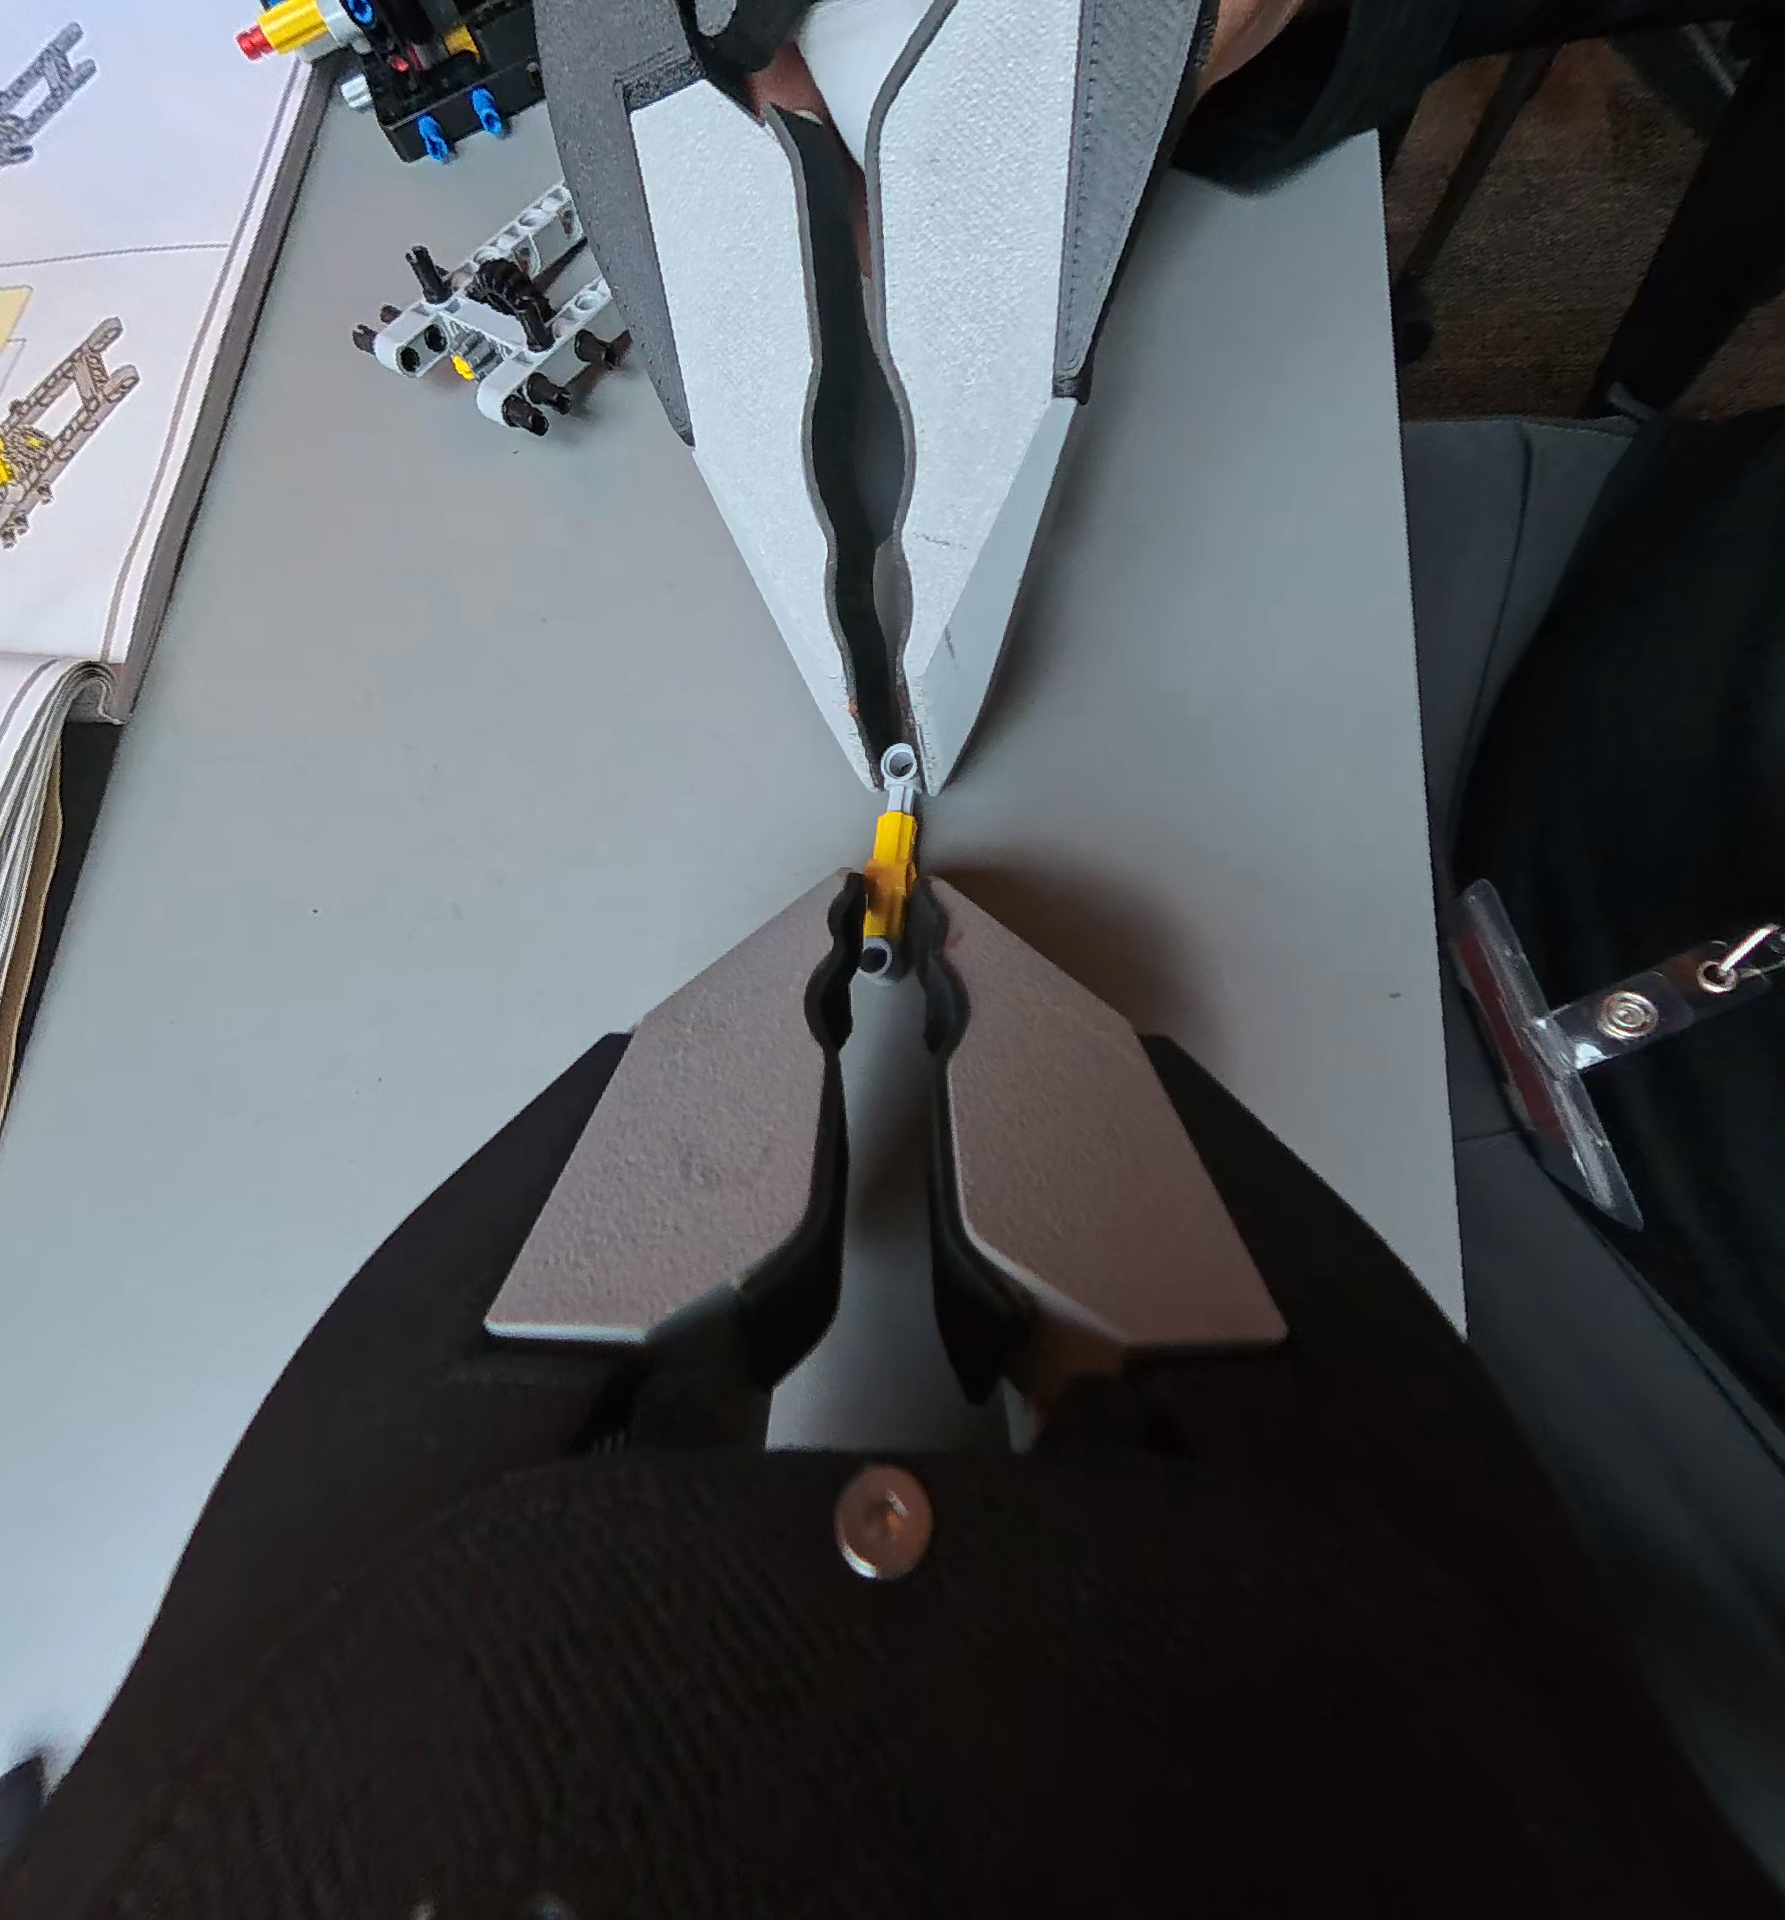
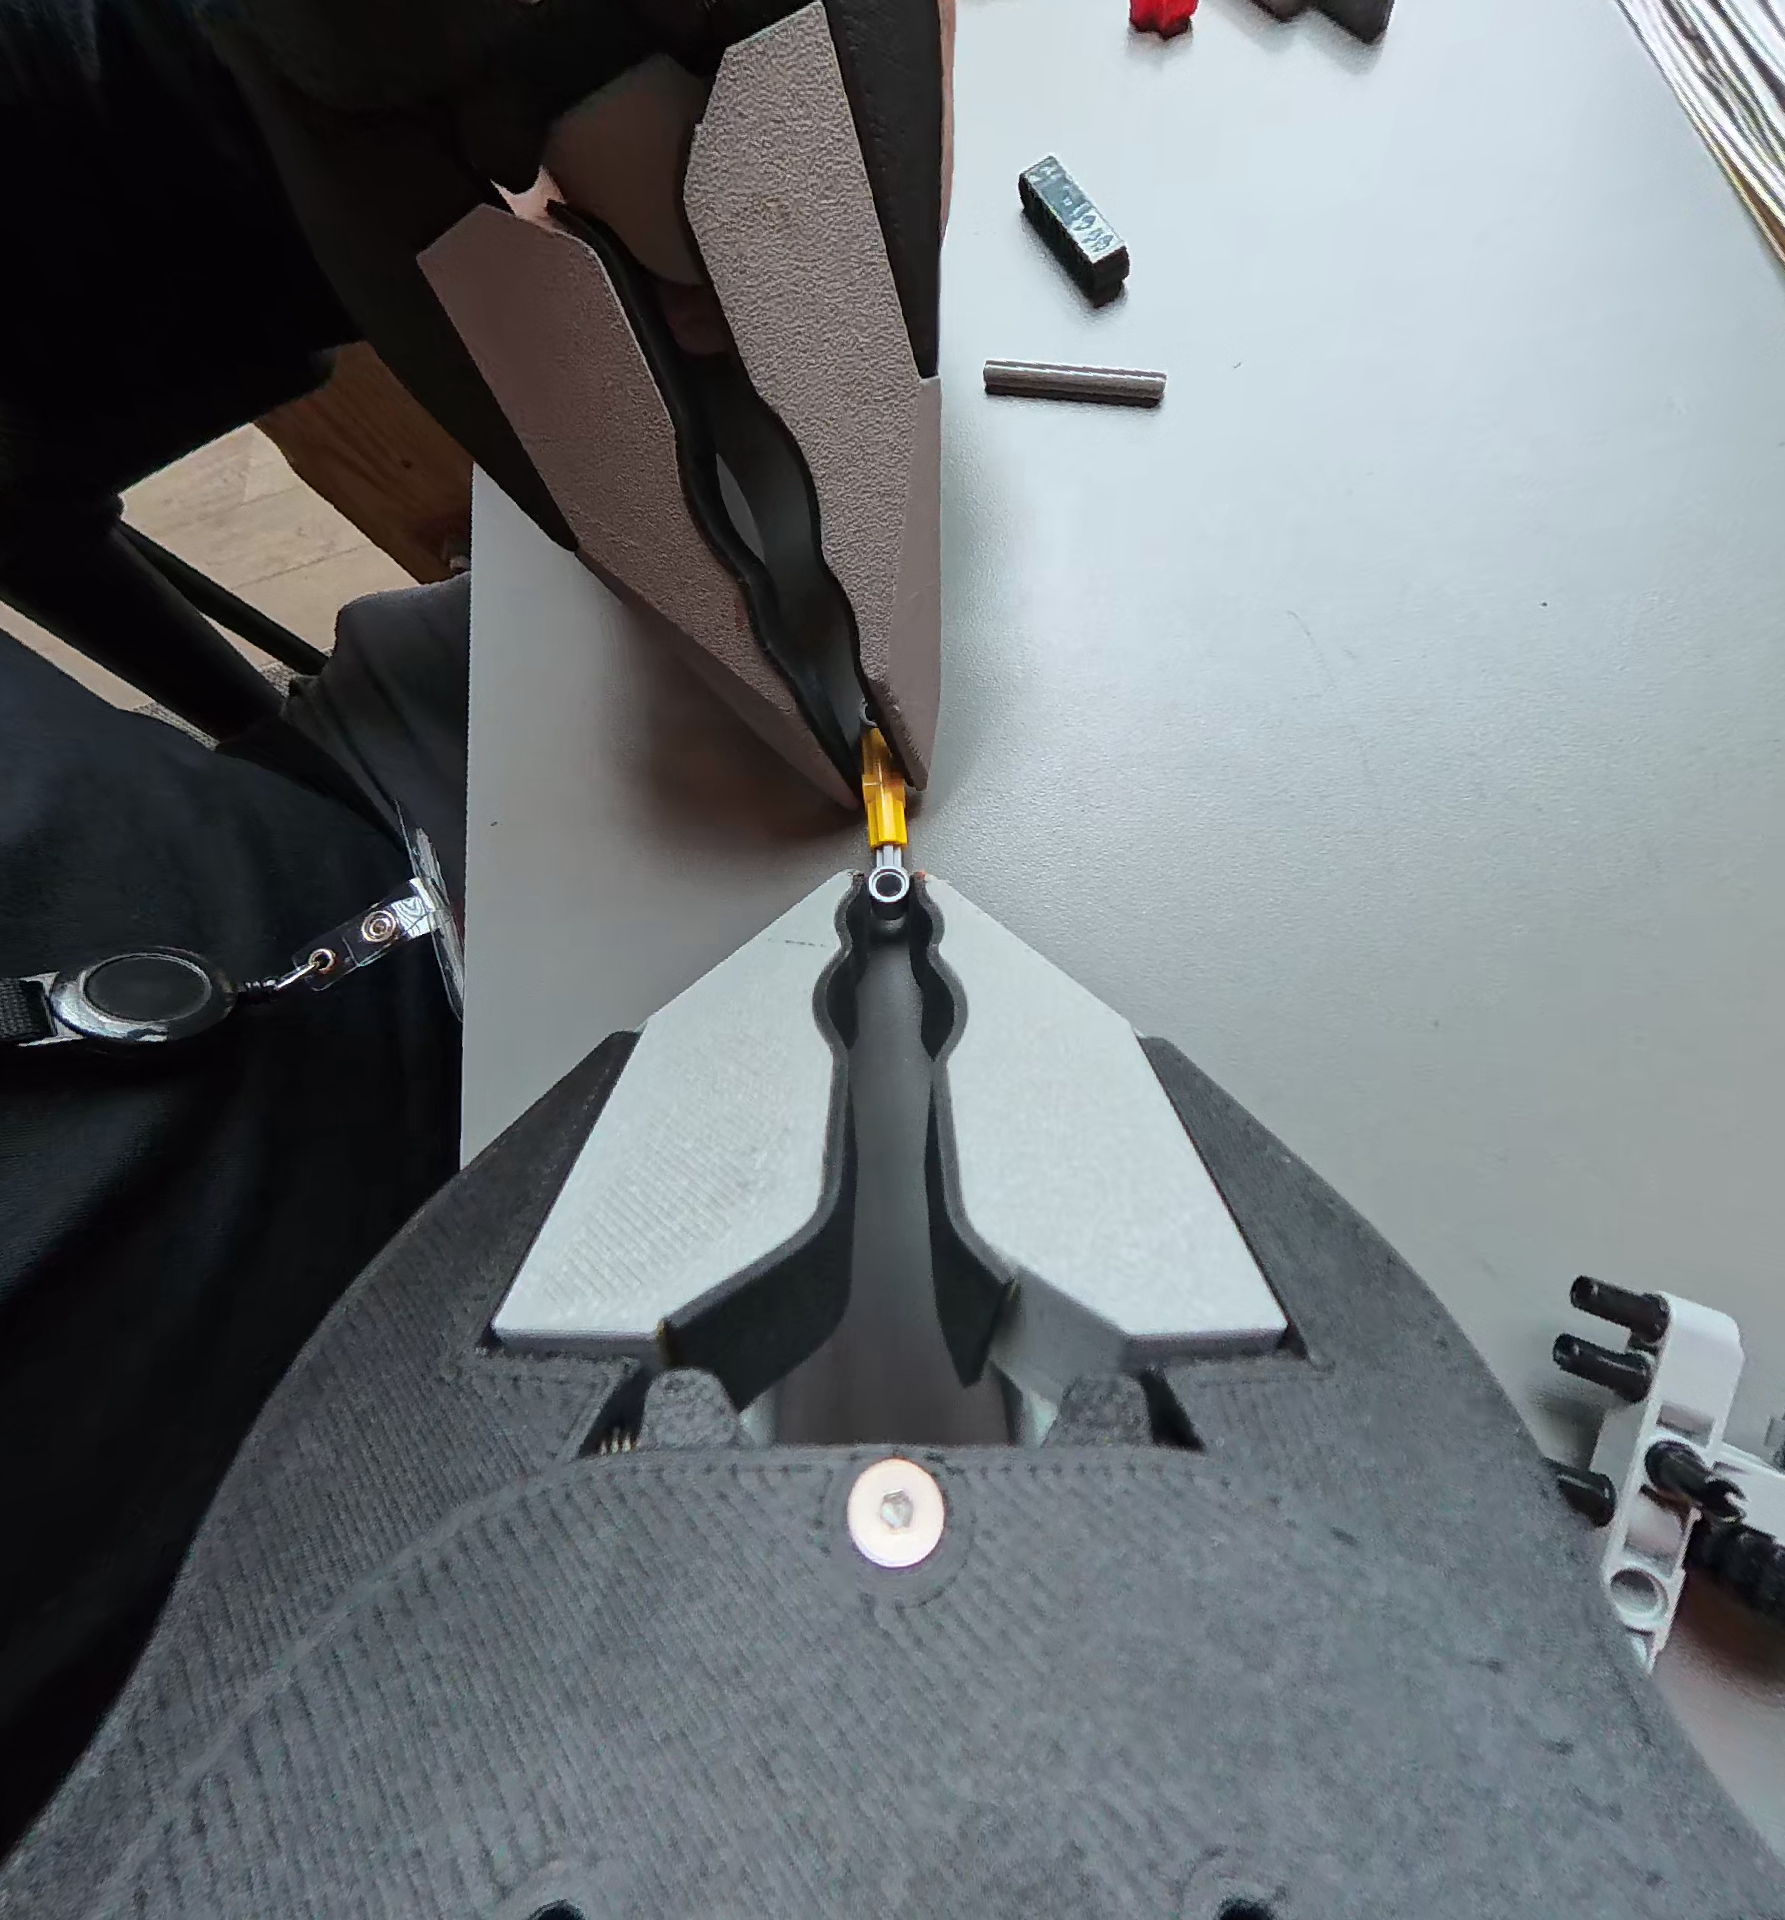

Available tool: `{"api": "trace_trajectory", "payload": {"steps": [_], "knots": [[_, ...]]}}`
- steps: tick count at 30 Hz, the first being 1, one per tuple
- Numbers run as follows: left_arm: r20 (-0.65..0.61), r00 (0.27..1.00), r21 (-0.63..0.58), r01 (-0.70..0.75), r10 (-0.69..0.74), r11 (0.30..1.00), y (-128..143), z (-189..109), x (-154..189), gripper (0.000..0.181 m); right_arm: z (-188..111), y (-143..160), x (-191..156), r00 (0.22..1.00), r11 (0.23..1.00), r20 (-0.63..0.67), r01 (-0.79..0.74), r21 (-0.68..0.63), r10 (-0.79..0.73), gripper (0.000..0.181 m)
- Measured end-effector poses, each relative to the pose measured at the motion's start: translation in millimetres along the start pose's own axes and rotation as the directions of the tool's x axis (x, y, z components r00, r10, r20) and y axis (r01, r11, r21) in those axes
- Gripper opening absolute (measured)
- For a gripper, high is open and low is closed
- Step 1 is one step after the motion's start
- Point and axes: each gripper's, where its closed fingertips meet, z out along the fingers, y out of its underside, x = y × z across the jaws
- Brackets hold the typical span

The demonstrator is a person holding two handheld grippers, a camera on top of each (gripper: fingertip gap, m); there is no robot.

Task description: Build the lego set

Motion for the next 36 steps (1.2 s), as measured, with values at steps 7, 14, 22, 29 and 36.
{"api": "trace_trajectory", "payload": {"steps": [7,14,22,29,36], "knots": [[0.034,0.998,-0.002,-0.043,0.043,0.999,0.0,0.3,-1.4,0.006,-0.1,0.4,0.1,1.000,1.000,0.004,-0.006,-0.002,0.006,0.004],[0.047,0.998,-0.006,-0.038,0.038,0.999,-2.4,3.1,-2.6,0.006,-0.2,0.9,0.5,0.999,1.000,0.020,-0.030,-0.007,0.030,0.004],[0.056,0.998,-0.008,-0.038,0.038,0.999,-4.5,5.3,-4.1,0.005,0.6,-0.9,2.7,0.998,0.998,0.028,-0.062,-0.004,0.062,0.004],[0.108,0.994,-0.001,-0.034,0.034,0.999,-5.7,4.6,-11.1,0.008,-1.4,-3.5,6.7,0.997,0.997,0.004,-0.072,0.019,0.072,0.004],[0.123,0.992,0.074,0.019,-0.028,0.997,-11.8,-4.5,-18.6,0.031,-33.8,-3.5,8.2,0.993,0.990,-0.113,-0.002,0.138,0.018,0.004]]}}
